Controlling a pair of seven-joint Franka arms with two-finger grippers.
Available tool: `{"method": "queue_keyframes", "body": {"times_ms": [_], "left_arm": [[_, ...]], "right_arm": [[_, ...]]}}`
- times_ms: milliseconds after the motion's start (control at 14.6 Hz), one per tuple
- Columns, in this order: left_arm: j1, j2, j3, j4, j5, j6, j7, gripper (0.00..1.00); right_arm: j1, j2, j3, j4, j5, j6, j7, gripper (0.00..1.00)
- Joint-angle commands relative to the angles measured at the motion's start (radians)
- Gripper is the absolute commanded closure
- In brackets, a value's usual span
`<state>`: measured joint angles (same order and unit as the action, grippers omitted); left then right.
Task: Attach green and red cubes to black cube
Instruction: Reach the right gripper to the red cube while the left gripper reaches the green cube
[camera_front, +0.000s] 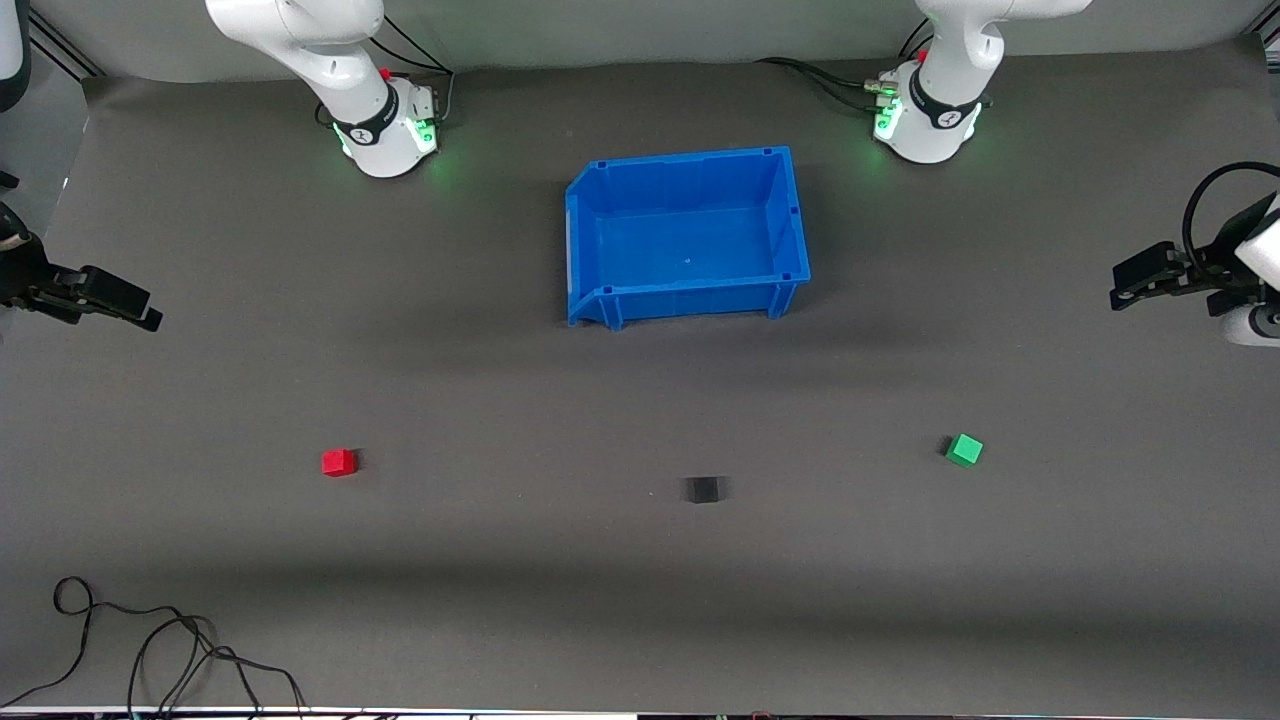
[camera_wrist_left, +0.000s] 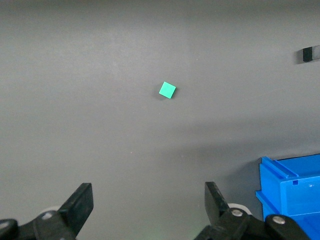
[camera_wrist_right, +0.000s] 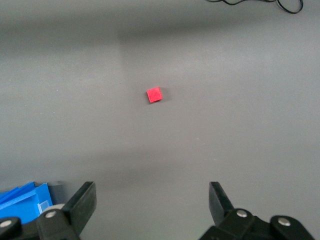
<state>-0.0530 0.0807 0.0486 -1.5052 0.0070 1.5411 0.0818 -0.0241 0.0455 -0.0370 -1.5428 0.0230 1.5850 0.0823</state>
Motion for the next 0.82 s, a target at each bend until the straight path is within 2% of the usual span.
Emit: {"method": "queue_keyframes", "body": {"times_ms": [0, 341, 546, 751], "left_arm": [[-0.008, -0.035, 0.004, -0.058, 0.013, 0.039, 0.016, 0.01], [-0.007, -0.030, 0.004, -0.069, -0.001, 0.069, 0.013, 0.01], [0.002, -0.033, 0.010, -0.153, -0.005, 0.140, -0.011, 0.01], [0.019, -0.021, 0.019, -0.153, -0.010, 0.105, -0.042, 0.01]], "right_arm": [[0.001, -0.006, -0.003, 0.007, 0.014, -0.002, -0.019, 0.00], [0.001, 0.005, 0.000, 0.010, 0.000, 0.007, -0.019, 0.00], [0.004, 0.013, 0.005, 0.007, -0.030, 0.015, -0.024, 0.00], [0.019, 0.046, 0.003, 0.006, -0.026, 0.013, -0.032, 0.00]]}}
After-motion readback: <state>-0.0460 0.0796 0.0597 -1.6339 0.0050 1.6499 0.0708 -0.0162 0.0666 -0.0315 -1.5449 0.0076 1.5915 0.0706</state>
